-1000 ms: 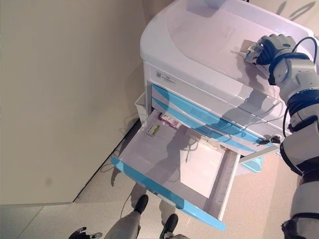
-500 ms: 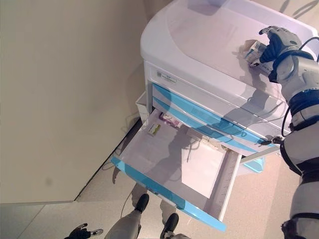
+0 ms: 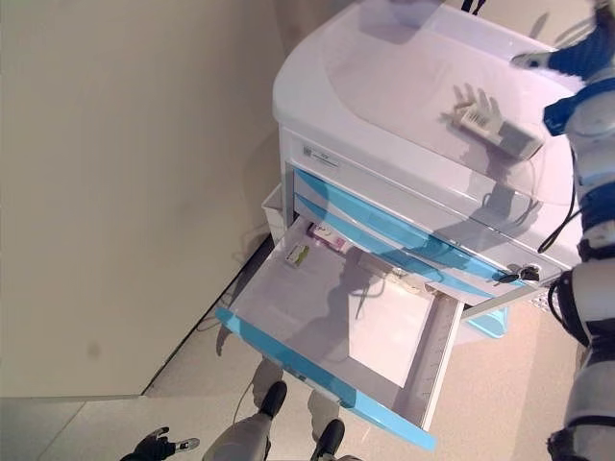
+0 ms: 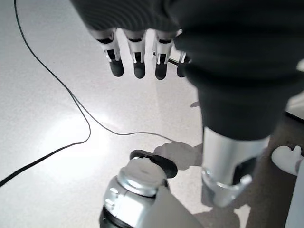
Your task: Open the drawer and pick up the medicine
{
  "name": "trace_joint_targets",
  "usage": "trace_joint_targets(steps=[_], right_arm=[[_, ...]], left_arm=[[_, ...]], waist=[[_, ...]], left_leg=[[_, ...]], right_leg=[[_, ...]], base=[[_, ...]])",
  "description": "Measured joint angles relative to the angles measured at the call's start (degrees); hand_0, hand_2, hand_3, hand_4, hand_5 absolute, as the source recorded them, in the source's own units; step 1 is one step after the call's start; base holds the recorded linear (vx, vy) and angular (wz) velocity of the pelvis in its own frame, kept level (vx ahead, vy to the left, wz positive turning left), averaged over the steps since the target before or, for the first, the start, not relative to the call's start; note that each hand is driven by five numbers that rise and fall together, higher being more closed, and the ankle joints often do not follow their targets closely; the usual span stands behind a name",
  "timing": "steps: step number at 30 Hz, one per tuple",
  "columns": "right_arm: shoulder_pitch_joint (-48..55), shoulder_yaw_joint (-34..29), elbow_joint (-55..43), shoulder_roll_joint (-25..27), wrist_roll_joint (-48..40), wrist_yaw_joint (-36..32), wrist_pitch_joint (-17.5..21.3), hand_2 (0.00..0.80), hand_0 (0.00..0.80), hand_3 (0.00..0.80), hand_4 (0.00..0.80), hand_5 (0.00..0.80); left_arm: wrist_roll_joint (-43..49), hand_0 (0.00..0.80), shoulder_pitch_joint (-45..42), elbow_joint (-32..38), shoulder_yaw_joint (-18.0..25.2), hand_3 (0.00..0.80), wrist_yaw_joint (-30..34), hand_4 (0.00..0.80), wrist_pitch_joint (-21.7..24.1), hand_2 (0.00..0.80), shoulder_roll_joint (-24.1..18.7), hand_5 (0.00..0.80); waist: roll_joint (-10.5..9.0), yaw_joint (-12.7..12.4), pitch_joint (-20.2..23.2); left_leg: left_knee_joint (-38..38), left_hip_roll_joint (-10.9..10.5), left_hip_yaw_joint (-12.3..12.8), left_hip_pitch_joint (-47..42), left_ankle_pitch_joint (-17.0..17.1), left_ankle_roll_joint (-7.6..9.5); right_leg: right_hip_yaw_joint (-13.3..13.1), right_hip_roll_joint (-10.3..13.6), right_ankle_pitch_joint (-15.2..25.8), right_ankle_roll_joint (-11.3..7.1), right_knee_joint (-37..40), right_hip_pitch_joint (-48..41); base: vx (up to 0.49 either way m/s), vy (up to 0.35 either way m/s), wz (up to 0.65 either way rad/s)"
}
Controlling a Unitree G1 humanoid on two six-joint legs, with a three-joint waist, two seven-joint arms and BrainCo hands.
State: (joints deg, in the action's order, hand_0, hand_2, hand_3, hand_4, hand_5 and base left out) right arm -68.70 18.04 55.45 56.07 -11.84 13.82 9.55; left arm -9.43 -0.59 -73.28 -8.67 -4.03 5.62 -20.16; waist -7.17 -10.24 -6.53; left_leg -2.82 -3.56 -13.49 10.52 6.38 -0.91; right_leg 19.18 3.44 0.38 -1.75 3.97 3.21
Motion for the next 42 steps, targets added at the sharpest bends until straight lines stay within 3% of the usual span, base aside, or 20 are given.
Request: trace_joint_targets(steps=[4,5,8,10,12,14,16,18,20,23,26,29,34,37,39,42], right_arm=[[7.07,-6.26,-5.26,1.35,-5.22,0.97,1.95,0.000,0.000,0.000,0.000,0.000],[11.85,-11.03,-9.63,1.54,-6.56,1.14,2.42,0.000,0.000,0.000,0.000,0.000],[19.33,-15.63,-15.64,1.33,-7.54,2.11,3.22,0.000,0.000,0.000,0.000,0.000],[21.87,-17.18,-16.03,1.08,-8.16,2.78,3.51,0.000,0.000,0.000,0.000,0.000],[27.78,-23.19,-18.78,-0.97,-9.23,3.82,3.93,0.000,0.000,0.000,0.000,0.000],[35.49,-27.77,-23.25,-3.41,-9.60,4.27,4.08,0.000,0.000,0.000,0.000,0.000],[41.01,-28.71,-25.81,-5.91,-9.57,4.16,3.81,0.000,0.000,0.000,0.000,0.000],[50.38,-33.59,-30.79,-10.17,-8.89,4.09,3.85,0.000,0.000,0.000,0.000,0.000],[57.60,-34.03,-32.07,-14.33,-8.76,3.22,3.52,0.000,0.000,0.000,0.000,0.000],[63.87,-34.91,-32.29,-17.03,-8.33,2.69,2.64,0.000,0.000,0.000,0.000,0.000],[69.88,-36.86,-31.89,-24.77,-7.89,1.65,2.57,0.000,0.000,0.000,0.000,0.000],[74.62,-35.42,-30.12,-28.68,-7.82,0.15,1.92,0.000,0.000,0.000,0.000,0.000],[77.68,-33.61,-19.02,-35.42,-6.85,-1.40,0.98,0.000,0.000,0.000,0.000,0.000],[78.82,-29.06,-11.44,-36.54,-5.37,-2.88,0.72,0.000,0.000,0.000,0.000,0.000],[77.04,-26.13,-1.03,-37.50,-3.16,-3.33,-0.25,0.000,0.000,0.000,0.000,0.000],[76.15,-23.98,3.80,-37.94,-1.02,-3.65,-0.97,0.000,0.000,0.000,0.000,0.000]], left_arm=[[1.59,0.000,-0.62,0.06,0.49,0.000,-0.21,0.000,-0.03,0.000,0.08,0.000],[1.95,0.000,-0.83,0.32,1.05,0.000,-0.28,0.000,-0.07,0.000,0.27,0.000],[1.98,0.000,-1.83,0.31,1.56,0.000,-0.60,0.000,-0.26,0.000,1.25,0.000],[2.00,0.000,-2.10,0.31,1.59,0.000,-0.71,0.000,-0.30,0.000,1.76,0.000],[2.53,0.000,-2.37,0.39,2.19,0.000,-1.15,0.000,-0.29,0.000,2.16,0.000],[2.95,0.000,-2.35,0.43,3.49,0.000,-1.56,0.000,-0.78,0.000,2.80,0.000],[3.68,0.000,-3.27,0.41,3.93,0.000,-1.77,0.000,-1.02,0.000,3.47,0.000],[4.20,0.000,-3.94,0.53,4.95,0.000,-1.78,0.000,-1.22,0.000,3.96,0.000],[4.23,0.000,-5.20,0.75,5.43,0.000,-1.76,0.000,-1.38,0.000,4.76,0.000],[4.27,0.000,-5.57,0.58,5.42,0.000,-1.77,0.000,-1.33,0.000,5.29,0.000],[4.45,0.000,-5.88,0.43,5.47,0.000,-1.76,0.000,-1.31,0.000,5.69,0.000],[6.45,0.000,-5.48,0.44,5.48,0.000,-1.74,0.000,-1.21,0.000,6.48,0.000],[6.46,0.000,-5.49,0.42,5.47,0.000,-1.71,0.000,-1.16,0.000,6.65,0.000],[6.46,0.000,-5.61,0.29,5.44,0.000,-1.71,0.000,-1.10,0.000,6.68,0.000],[6.46,0.000,-5.71,0.07,5.43,0.000,-1.72,0.000,-1.07,0.000,6.44,0.000],[6.48,0.000,-5.89,-0.01,5.37,0.000,-1.75,0.000,-0.98,0.000,6.37,0.000]], waist=[[0.23,1.66,0.13],[0.23,2.31,0.32],[1.06,3.68,0.80],[1.81,5.04,1.32],[2.09,4.87,1.61],[2.41,6.47,2.14],[2.80,7.87,2.82],[2.93,7.75,3.90],[3.71,9.55,4.24],[4.64,11.64,4.63],[5.02,12.09,4.94],[5.83,12.67,4.74],[6.22,12.59,4.38],[6.62,12.60,4.12],[6.72,12.53,3.91],[7.19,12.50,3.30]], left_leg=[[-0.76,-0.01,0.94,-1.88,0.01,0.04],[-1.10,0.06,1.41,-2.24,0.01,0.05],[-2.02,0.32,4.02,-3.80,0.03,0.13],[-2.07,0.29,4.46,-4.09,-0.01,0.12],[-2.10,0.56,6.58,-5.18,-0.43,0.58],[-2.11,0.86,7.84,-6.30,-0.92,1.16],[-2.11,1.17,9.39,-6.91,-1.33,1.29],[-2.13,1.61,11.31,-7.03,-1.77,1.33],[-2.16,1.92,13.50,-7.82,-2.24,1.32],[-2.15,1.98,14.51,-8.26,-2.47,1.35],[-2.20,2.40,16.02,-9.15,-3.02,1.36],[-2.20,2.39,16.37,-9.40,-3.17,1.32],[-2.19,2.23,16.31,-10.14,-3.48,1.38],[-2.22,2.05,16.30,-10.20,-3.47,1.52],[-2.20,1.99,16.31,-10.51,-3.52,1.67],[-2.21,1.83,16.30,-10.97,-3.56,1.85]], right_leg=[[-0.26,0.28,-0.02,-0.10,0.18,-1.21],[-0.83,0.32,-0.05,-0.12,0.12,-1.35],[-2.93,0.39,0.15,-0.29,0.03,-1.57],[-3.35,0.46,0.26,-0.41,0.10,-1.67],[-4.70,0.27,0.34,-0.34,0.11,-2.29],[-6.17,0.03,0.37,-0.30,0.18,-2.67],[-6.87,-0.27,0.53,-0.22,0.22,-2.87],[-8.70,-0.39,0.72,-0.10,0.19,-2.16],[-10.80,-0.63,1.00,-0.10,0.23,-1.99],[-11.76,-0.60,1.24,-0.24,0.28,-1.70],[-12.71,-0.84,1.19,-0.26,0.22,-2.13],[-12.67,-0.63,1.43,-0.36,0.24,-2.18],[-12.37,-0.44,1.37,-0.41,0.28,-3.04],[-12.32,-0.21,1.28,-0.55,0.12,-3.07],[-12.32,-0.13,1.14,-0.71,-0.37,-3.17],[-12.33,0.09,0.97,-0.88,-0.74,-3.30]], base=[[0.012,0.050,-0.09],[-0.007,0.040,-0.13],[-0.002,0.059,-0.34],[0.007,0.048,-0.21],[-0.015,0.046,-0.33],[-0.021,0.045,-0.39],[-0.035,0.053,-0.41],[-0.035,0.043,-0.46],[-0.010,0.039,-0.52],[0.007,0.050,-0.29],[0.008,0.031,-0.25],[0.011,0.023,-0.09],[0.008,0.021,0.02],[0.019,0.045,0.02],[0.016,0.020,0.00],[0.010,0.021,0.00]])
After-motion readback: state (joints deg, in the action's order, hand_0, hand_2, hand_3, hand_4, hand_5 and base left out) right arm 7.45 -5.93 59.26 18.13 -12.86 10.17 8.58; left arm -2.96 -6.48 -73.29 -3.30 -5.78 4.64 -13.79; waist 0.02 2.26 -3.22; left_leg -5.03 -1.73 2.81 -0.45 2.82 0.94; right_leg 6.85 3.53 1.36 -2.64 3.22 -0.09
